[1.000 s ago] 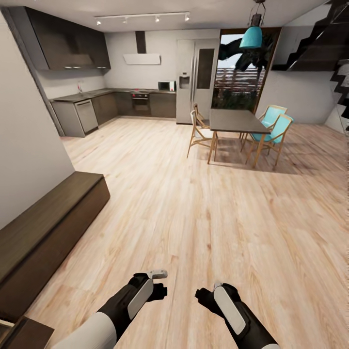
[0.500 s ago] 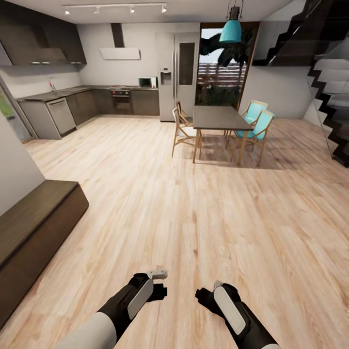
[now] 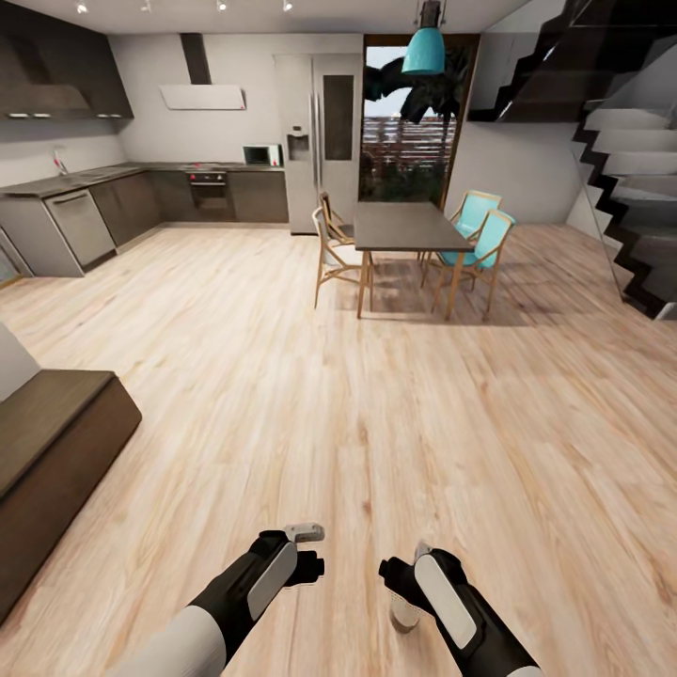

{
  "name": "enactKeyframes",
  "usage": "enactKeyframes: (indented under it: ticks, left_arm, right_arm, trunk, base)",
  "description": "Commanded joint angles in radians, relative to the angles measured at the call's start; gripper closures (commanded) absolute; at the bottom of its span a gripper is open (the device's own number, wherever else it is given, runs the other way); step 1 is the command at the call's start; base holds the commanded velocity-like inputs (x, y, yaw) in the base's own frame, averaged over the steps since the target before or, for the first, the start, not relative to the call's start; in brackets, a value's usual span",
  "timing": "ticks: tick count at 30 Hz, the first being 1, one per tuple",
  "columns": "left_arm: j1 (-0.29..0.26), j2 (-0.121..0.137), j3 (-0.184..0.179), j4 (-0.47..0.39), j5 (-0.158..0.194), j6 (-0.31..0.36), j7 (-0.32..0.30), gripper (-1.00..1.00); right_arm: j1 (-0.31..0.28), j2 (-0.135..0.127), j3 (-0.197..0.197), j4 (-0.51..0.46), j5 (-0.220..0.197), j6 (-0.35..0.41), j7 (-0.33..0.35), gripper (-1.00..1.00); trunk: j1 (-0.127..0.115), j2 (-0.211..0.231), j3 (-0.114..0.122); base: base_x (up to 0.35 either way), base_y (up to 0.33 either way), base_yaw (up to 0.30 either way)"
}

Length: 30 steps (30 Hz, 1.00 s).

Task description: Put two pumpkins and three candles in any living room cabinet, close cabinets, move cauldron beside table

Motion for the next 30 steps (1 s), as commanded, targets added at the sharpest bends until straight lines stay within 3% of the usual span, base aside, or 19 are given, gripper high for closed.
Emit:
enactKeyframes:
  ticks: [1, 22, 30]
  left_arm:
    - [-0.001, 0.001, -0.005, -0.001, 0.011, 0.002, 0.01, -1.0]
    - [-0.001, 0.001, -0.003, 0.002, 0.011, 0.002, 0.01, -1.0]
    - [-0.001, 0.0, -0.002, 0.002, 0.011, 0.002, 0.008, -1.0]
  right_arm:
    - [-0.001, 0.0, 0.002, -0.002, -0.009, 0.001, -0.009, -1.0]
    - [-0.001, 0.001, 0.002, -0.002, -0.009, 0.001, -0.008, -1.0]
    - [-0.001, 0.0, 0.002, -0.002, -0.009, 0.001, -0.008, -1.0]
  trunk:
    - [0.001, -0.001, -0.001]
    - [0.001, -0.001, -0.001]
    - [0.001, -0.001, -0.001]
  base:
    - [0.325, -0.005, -0.004]
    - [0.321, -0.02, -0.024]
    - [0.135, 0.027, 0.0]
